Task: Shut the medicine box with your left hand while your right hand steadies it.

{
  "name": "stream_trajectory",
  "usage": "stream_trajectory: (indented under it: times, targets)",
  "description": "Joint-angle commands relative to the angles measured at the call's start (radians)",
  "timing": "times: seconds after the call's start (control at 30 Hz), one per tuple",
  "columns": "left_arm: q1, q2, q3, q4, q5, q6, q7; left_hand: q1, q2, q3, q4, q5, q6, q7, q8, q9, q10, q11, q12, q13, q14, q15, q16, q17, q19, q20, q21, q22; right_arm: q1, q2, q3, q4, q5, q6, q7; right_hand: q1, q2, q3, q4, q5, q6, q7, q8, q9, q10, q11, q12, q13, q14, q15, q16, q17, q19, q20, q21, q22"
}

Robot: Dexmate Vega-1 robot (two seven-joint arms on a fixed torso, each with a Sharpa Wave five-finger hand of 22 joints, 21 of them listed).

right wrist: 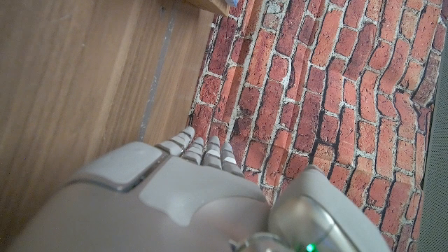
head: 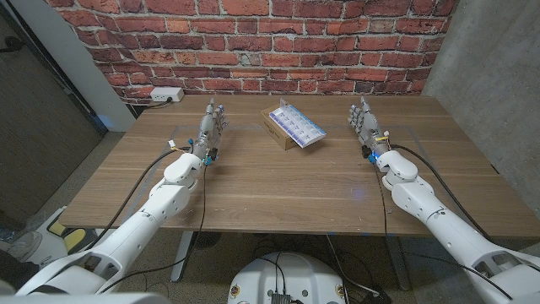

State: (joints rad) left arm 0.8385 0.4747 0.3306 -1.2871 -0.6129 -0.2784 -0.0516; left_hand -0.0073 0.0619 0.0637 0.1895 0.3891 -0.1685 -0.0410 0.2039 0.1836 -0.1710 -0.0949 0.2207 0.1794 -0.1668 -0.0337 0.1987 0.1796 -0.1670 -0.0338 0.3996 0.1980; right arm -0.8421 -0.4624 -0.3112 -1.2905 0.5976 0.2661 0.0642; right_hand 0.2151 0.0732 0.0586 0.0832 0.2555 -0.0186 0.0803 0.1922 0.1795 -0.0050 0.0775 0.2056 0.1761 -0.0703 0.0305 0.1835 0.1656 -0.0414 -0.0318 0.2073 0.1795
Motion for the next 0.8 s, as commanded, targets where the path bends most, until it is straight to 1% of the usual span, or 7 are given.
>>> stream_trajectory:
  times: [0.03,0.17,0.3,0.33,0.43,0.53,0.8]
  targets:
    - [0.010,-0.087,-0.105,0.022,0.102,0.037,-0.061,0.019,0.102,-0.010,-0.010,0.015,-0.295,-0.018,0.019,0.011,-0.221,0.013,0.029,0.008,-0.297,-0.025,0.008,0.001,-0.202,-0.077,0.016,-0.003,-0.027,0.104,0.142,-0.021,-0.169,-0.089,0.046,0.032,-0.001,-0.002,-0.029,0.002,0.073,0.017,0.022,0.006,0.073,0.038,0.024,0.008,0.092,0.031,0.016,0.005,0.084,0.029,0.027,0.006]
    - [0.009,-0.112,-0.133,0.027,0.131,0.046,-0.083,0.031,0.087,-0.014,-0.019,0.016,-0.334,-0.038,0.000,0.011,-0.249,0.016,0.013,0.009,-0.308,-0.019,-0.002,0.001,-0.210,-0.072,0.009,-0.005,-0.036,0.133,0.183,-0.037,-0.199,-0.126,0.073,0.056,-0.002,0.002,-0.048,-0.002,0.028,0.016,0.001,0.006,0.039,0.035,0.008,0.009,0.073,0.054,0.001,0.006,0.092,0.067,0.023,0.007]
    - [0.009,-0.132,-0.155,0.030,0.154,0.054,-0.100,0.037,0.080,-0.016,-0.024,0.016,-0.342,-0.045,-0.004,0.011,-0.257,0.019,0.008,0.009,-0.311,-0.018,-0.006,0.001,-0.213,-0.073,0.005,-0.007,-0.053,0.151,0.217,-0.073,-0.220,-0.179,0.084,0.092,0.011,0.019,-0.069,-0.007,0.017,0.021,0.001,0.007,0.031,0.039,0.004,0.009,0.076,0.058,0.000,0.007,0.129,0.079,0.032,0.006]
    - [0.008,-0.137,-0.159,0.031,0.159,0.056,-0.103,0.039,0.078,-0.017,-0.025,0.016,-0.345,-0.045,-0.005,0.010,-0.260,0.020,0.006,0.009,-0.313,-0.018,-0.007,0.001,-0.215,-0.074,0.003,-0.007,-0.057,0.155,0.224,-0.083,-0.226,-0.194,0.084,0.103,0.016,0.024,-0.076,-0.010,0.014,0.021,0.000,0.007,0.029,0.038,0.003,0.009,0.077,0.057,0.000,0.007,0.140,0.079,0.035,0.006]
    - [0.008,-0.150,-0.171,0.035,0.172,0.061,-0.113,0.041,0.076,-0.017,-0.026,0.016,-0.345,-0.045,-0.005,0.010,-0.260,0.022,0.005,0.009,-0.313,-0.017,-0.008,0.001,-0.214,-0.074,0.003,-0.007,-0.072,0.166,0.246,-0.116,-0.233,-0.245,0.083,0.164,0.030,0.050,-0.116,-0.032,0.018,0.032,0.006,0.007,0.049,0.042,0.010,0.009,0.119,0.062,0.008,0.006,0.200,0.086,0.047,0.005]
    - [0.009,-0.160,-0.181,0.035,0.184,0.065,-0.121,0.043,0.075,-0.018,-0.026,0.016,-0.346,-0.045,-0.005,0.010,-0.260,0.024,0.004,0.009,-0.316,-0.014,-0.010,0.001,-0.214,-0.074,0.001,-0.007,-0.087,0.175,0.267,-0.149,-0.233,-0.298,0.082,0.192,0.030,0.060,-0.138,-0.046,0.036,0.042,0.012,0.007,0.076,0.050,0.018,0.009,0.150,0.080,0.012,0.006,0.234,0.089,0.053,0.005]
    - [0.010,-0.177,-0.200,0.030,0.207,0.074,-0.135,0.046,0.072,-0.021,-0.028,0.015,-0.345,-0.040,-0.005,0.010,-0.261,0.026,0.002,0.010,-0.317,-0.013,-0.011,0.001,-0.215,-0.074,-0.002,-0.008,-0.116,0.182,0.305,-0.219,-0.230,-0.421,0.097,0.212,0.025,0.065,-0.158,-0.065,0.091,0.062,0.026,0.007,0.128,0.066,0.030,0.009,0.198,0.081,0.013,0.006,0.286,0.077,0.062,0.006]
